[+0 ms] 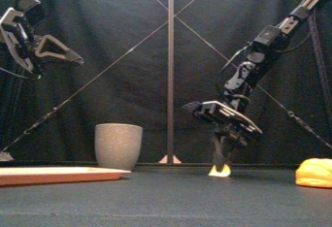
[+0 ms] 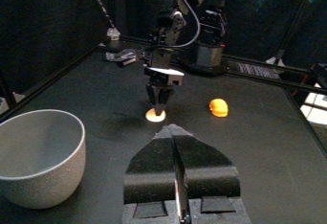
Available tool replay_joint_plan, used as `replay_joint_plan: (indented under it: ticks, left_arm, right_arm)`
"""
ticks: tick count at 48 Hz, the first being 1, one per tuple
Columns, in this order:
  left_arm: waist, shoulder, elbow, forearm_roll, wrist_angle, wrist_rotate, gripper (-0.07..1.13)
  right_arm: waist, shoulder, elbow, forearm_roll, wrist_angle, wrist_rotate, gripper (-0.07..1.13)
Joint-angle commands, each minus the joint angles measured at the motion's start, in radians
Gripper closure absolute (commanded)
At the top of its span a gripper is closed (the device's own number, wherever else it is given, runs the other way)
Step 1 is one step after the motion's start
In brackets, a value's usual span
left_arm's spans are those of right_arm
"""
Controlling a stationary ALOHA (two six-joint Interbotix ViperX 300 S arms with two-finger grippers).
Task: Pick the chip then place it in the grey bowl
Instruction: Place chip in the grey bowl
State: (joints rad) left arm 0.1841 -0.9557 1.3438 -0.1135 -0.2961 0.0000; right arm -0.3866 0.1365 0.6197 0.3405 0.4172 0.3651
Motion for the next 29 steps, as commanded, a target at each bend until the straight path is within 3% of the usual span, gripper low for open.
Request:
replay_joint_plan:
  ticks: [1,12,29]
  left_arm:
    - [0.003,0.005,-0.012,-0.002,-0.005,-0.002,1.02]
    - [0.003,0.005,-0.017,-0.002,-0.005,0.003,1.02]
    - [0.003,0.005,-0.025,-0.003,-0.006,-0.002,1.02]
  right_arm:
    - [0.009,-0.037,-0.041,-0.012,-0.008,0.003,0.69]
    - [0.051,-0.067,-0.224,-0.092,-0.058,0.003,0.69]
    - [0.029,0.132,-0.483,-0.319,-0.517,0.012,0.68]
